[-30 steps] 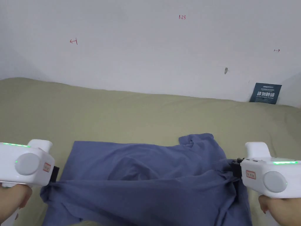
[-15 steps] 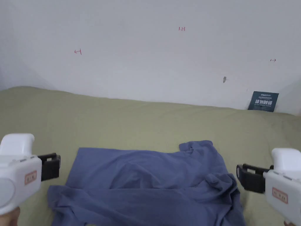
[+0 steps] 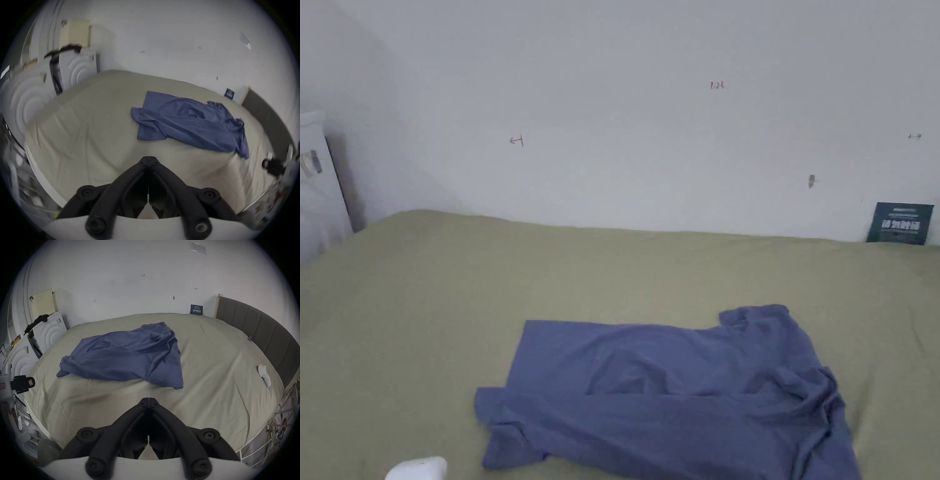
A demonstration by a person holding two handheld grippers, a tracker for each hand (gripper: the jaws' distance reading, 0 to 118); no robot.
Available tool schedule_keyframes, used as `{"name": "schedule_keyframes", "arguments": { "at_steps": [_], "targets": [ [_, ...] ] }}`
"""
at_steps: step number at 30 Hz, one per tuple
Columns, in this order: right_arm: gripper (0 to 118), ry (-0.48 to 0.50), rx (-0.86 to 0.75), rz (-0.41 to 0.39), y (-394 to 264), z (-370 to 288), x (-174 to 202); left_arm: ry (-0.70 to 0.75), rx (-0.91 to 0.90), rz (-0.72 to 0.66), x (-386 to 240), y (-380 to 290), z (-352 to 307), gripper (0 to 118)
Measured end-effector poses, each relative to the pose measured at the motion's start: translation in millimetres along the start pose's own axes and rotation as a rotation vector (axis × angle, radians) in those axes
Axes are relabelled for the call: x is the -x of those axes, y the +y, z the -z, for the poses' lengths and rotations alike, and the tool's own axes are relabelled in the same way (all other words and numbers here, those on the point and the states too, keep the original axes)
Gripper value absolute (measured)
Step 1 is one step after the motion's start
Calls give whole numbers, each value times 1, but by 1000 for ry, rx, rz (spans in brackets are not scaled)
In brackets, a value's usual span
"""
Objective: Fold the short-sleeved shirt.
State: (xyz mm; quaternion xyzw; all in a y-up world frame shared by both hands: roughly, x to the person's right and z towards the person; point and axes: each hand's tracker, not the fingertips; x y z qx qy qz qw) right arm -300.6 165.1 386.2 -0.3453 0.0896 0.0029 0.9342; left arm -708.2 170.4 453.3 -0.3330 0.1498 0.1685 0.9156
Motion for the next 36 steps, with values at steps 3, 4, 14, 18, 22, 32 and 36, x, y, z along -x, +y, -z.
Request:
{"name": "schedule_keyframes", "arguments": {
  "at_steps": [3, 4, 14, 18, 22, 32, 36],
  "targets": [
    [1, 17, -6, 5, 8, 5, -6, -66, -13, -89, 6, 17, 29, 1],
    [1, 28, -11, 10, 10, 8, -10, -76, -2, -110, 7, 25, 44, 19],
    [1, -11, -13, 31, 26, 30, -44, 73, 169, 3, -9, 54, 171, 88],
    [25, -45, -13, 55, 31, 58, -53, 105, 147, 149, -25, 48, 164, 46],
    [93, 24, 98, 94, 38, 109, -67, 9, 97, 167, -26, 51, 147, 4],
    [42, -36, 144, 14, 54, 176, -56, -25, 107, 186, -13, 55, 153, 4],
    [5, -46, 120, -1, 54, 154, -49, -32, 106, 217, -17, 55, 149, 4]
  ]
}}
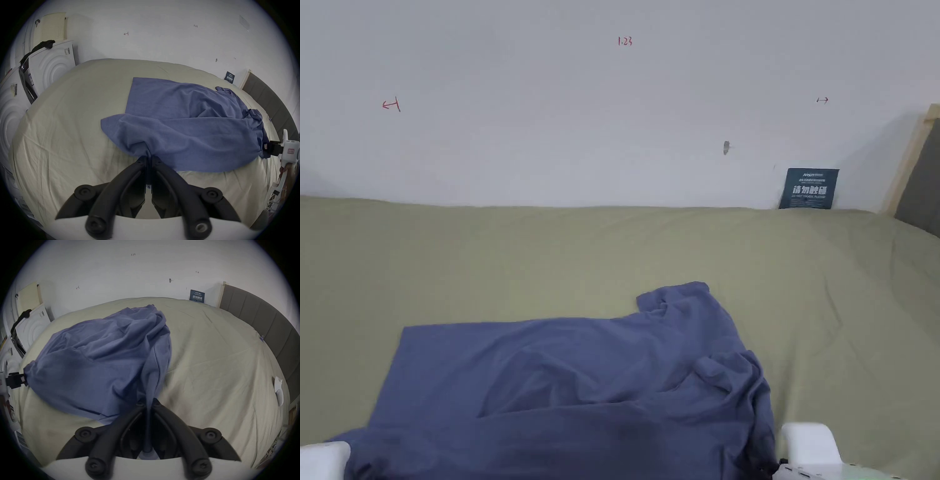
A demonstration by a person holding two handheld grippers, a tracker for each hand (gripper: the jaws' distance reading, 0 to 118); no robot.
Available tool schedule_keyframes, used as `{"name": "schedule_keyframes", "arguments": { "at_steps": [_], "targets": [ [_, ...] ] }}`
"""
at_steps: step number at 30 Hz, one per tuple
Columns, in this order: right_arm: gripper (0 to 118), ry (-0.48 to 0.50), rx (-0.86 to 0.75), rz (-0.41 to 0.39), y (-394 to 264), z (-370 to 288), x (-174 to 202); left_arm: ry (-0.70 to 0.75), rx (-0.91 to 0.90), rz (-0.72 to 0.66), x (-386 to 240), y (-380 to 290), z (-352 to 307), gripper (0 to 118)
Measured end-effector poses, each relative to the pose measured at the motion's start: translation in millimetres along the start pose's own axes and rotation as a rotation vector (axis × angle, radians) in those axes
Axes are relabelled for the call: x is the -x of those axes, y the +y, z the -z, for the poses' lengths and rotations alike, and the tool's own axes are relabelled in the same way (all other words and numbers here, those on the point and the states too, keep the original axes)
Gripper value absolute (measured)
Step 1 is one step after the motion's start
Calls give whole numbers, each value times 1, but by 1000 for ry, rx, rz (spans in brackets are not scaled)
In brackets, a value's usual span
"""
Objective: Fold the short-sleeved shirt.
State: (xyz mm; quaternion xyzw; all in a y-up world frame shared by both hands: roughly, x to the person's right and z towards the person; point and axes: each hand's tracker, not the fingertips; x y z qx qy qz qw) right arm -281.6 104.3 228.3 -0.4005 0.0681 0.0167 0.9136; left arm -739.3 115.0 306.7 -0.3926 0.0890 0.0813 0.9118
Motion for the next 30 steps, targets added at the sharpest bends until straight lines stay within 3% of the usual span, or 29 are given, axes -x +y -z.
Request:
{"name": "schedule_keyframes", "arguments": {
  "at_steps": [11, 16, 25, 30],
  "targets": [
    [5, 157, -105, 67, 21, -71, -41, -79, -38, 52, 6, 16, -42, 4],
    [5, 102, -62, -60, 20, -104, -36, -82, -30, 118, 5, 16, -76, 4],
    [5, 123, 8, -88, -30, -153, -53, -166, 106, 149, 22, -39, -137, 4],
    [5, 105, 134, -44, -78, -155, -73, -167, 242, 123, 37, -89, -147, 4]
  ]
}}
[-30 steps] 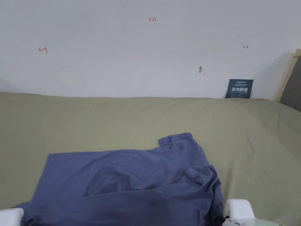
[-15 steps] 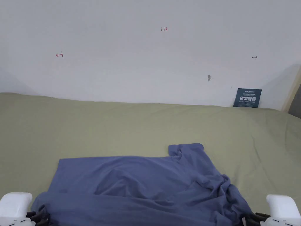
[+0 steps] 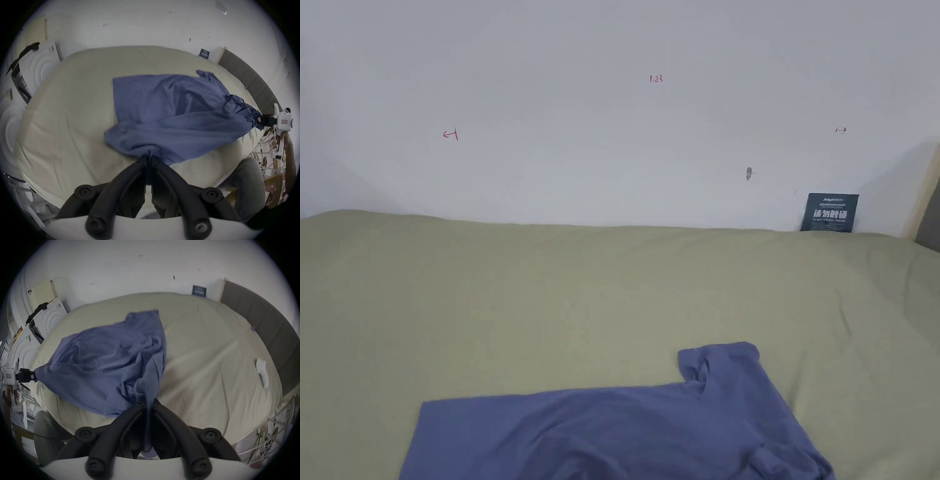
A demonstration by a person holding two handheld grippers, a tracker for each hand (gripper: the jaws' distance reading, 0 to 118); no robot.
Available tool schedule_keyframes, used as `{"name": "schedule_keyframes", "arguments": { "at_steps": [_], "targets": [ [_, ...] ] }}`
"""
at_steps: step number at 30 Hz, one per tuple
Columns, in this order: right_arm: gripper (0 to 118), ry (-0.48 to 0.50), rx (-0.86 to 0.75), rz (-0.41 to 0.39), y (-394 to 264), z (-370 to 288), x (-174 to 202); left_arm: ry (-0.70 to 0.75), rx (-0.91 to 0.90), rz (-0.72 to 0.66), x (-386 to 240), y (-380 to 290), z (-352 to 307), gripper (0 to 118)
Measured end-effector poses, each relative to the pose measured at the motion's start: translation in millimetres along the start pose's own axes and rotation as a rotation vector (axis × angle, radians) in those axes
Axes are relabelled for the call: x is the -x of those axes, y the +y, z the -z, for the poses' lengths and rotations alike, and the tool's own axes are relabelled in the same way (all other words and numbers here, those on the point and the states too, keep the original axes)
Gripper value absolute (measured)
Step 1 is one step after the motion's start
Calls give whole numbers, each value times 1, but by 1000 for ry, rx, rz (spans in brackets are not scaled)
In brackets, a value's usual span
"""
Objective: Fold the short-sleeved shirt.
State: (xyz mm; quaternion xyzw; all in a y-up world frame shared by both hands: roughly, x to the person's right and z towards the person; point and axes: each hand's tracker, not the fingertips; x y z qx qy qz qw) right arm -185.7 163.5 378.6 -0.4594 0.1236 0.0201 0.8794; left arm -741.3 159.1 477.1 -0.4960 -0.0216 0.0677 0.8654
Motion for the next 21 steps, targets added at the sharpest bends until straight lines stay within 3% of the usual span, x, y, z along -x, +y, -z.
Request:
{"name": "schedule_keyframes", "arguments": {
  "at_steps": [2, 7, 12, 14, 15, 16, 17, 21],
  "targets": [
    [5, 15, 28, 30, -15, 6, -5, -5, 33, -34, 4, -13, 6, 4],
    [5, 0, 80, 13, -31, 17, -14, 1, 78, -56, 7, -26, 15, 4],
    [6, 100, 58, 156, -32, 5, -36, -26, 55, -105, 15, -29, 4, 5],
    [18, 106, 43, 177, -31, -5, -42, -50, 42, -155, 20, -33, -4, 15],
    [33, 88, 44, 175, -29, -11, -43, -42, 46, -179, 24, -36, -10, 21],
    [58, 46, 28, 168, -28, -21, -45, -11, 44, -192, 27, -40, -18, 31],
    [69, 2, 11, 152, -25, -31, -47, 32, 28, -198, 31, -44, -29, 40],
    [70, -147, -111, 39, -6, -78, -31, 185, -112, -193, 27, -42, -81, 52]
  ]
}}
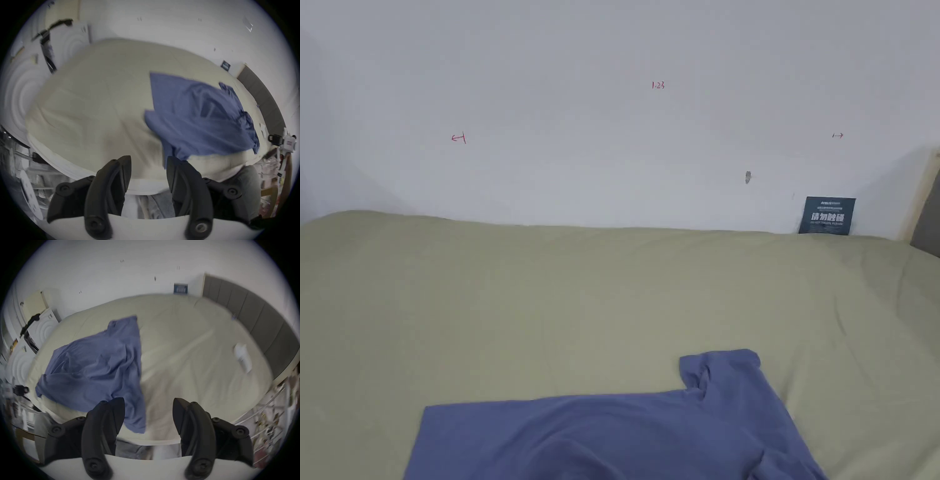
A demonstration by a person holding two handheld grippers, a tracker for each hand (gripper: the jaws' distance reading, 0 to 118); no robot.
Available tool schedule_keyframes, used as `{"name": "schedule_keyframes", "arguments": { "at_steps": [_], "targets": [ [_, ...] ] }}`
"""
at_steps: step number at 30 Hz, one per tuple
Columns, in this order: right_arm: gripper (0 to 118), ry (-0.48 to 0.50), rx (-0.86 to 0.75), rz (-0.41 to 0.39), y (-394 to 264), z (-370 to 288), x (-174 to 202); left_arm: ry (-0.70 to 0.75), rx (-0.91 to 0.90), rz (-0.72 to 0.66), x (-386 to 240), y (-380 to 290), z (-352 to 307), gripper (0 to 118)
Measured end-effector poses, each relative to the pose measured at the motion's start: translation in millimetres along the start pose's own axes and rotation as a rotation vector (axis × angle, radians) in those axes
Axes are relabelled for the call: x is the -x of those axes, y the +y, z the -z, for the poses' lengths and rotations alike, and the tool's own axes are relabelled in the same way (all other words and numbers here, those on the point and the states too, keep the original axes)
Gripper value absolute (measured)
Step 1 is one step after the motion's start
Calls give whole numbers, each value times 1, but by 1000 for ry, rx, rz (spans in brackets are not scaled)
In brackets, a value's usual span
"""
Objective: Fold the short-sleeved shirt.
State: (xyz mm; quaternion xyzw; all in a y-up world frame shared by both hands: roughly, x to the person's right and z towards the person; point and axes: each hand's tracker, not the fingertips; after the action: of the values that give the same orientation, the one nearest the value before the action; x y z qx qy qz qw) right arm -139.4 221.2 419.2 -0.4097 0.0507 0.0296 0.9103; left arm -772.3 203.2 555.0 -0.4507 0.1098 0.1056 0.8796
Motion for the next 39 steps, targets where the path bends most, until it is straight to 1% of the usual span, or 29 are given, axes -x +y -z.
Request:
{"name": "schedule_keyframes", "arguments": {
  "at_steps": [1, 2, 4, 7, 9, 11, 12, 13, 14, 15, 16, 17, 18, 19, 23, 24, 26, 28, 30, 31, 32, 33, 34, 35, 36, 37, 39],
  "targets": [
    [70, -18, -39, -22, 10, -9, 10, 33, -46, 3, -8, 7, -12, 54],
    [70, -28, -81, -41, 19, -18, 21, 20, -132, 32, -20, 17, -22, 54],
    [72, -28, -173, -67, 35, -30, 50, 8, -237, 54, -47, 33, -35, 57],
    [73, -39, -281, -63, 46, -36, 96, -7, -348, 71, -95, 48, -35, 65],
    [73, -28, -314, -57, 45, -29, 122, -18, -381, 66, -128, 51, -30, 65],
    [72, -11, -304, -43, 39, -22, 149, -35, -407, 65, -151, 49, -19, 65],
    [70, 22, -292, -36, 35, -17, 158, -42, -402, 70, -161, 45, -16, 64],
    [62, 47, -283, -39, 29, -14, 169, -60, -386, 88, -173, 41, -13, 61],
    [46, 73, -273, -48, 23, -11, 179, -69, -368, 94, -182, 35, -10, 47],
    [17, 75, -253, -52, 18, -9, 188, -76, -368, 95, -187, 28, -8, 16],
    [2, 69, -240, -62, 11, -5, 196, -73, -365, 101, -193, 22, -3, 0],
    [2, 45, -233, -71, 6, -4, 205, -54, -363, 107, -197, 15, -1, 0],
    [2, 55, -212, -93, 3, -2, 210, -68, -348, 117, -197, 13, 2, 0],
    [2, 86, -183, -116, 0, 1, 214, -82, -334, 114, -196, 11, 5, 0],
    [1, 110, -169, -87, 0, 11, 218, -62, -308, 102, -186, 13, 15, 0],
    [1, 120, -166, -84, 1, 13, 216, -79, -296, 83, -180, 18, 18, 0],
    [1, 119, -165, -86, 11, 21, 212, -77, -292, 69, -164, 35, 29, 0],
    [1, 118, -166, -86, 23, 28, 204, -54, -274, 62, -147, 70, 42, 0],
    [1, 123, -173, -59, 36, 35, 194, -72, -260, -12, -119, 115, 63, 0],
    [2, 122, -175, -55, 42, 39, 189, -100, -219, -25, -108, 142, 77, 7],
    [2, 118, -175, -55, 47, 43, 183, -141, -152, -41, -94, 167, 97, 7],
    [2, 111, -174, -53, 51, 47, 178, -117, -71, -35, -86, 188, 119, 11],
    [2, 110, -173, -45, 55, 51, 171, -75, 5, -2, -78, 205, 143, 28],
    [2, 115, -168, -33, 59, 56, 164, -68, 77, 2, -74, 220, 167, 52],
    [2, 123, -153, -11, 60, 60, 158, -28, 127, 16, -71, 229, 189, 78],
    [2, 125, -130, 9, 64, 65, 151, -31, 161, 5, -67, 237, 210, 90],
    [2, 104, -116, 13, 69, 75, 141, -48, 190, -37, -63, 243, 239, 90]
  ]
}}
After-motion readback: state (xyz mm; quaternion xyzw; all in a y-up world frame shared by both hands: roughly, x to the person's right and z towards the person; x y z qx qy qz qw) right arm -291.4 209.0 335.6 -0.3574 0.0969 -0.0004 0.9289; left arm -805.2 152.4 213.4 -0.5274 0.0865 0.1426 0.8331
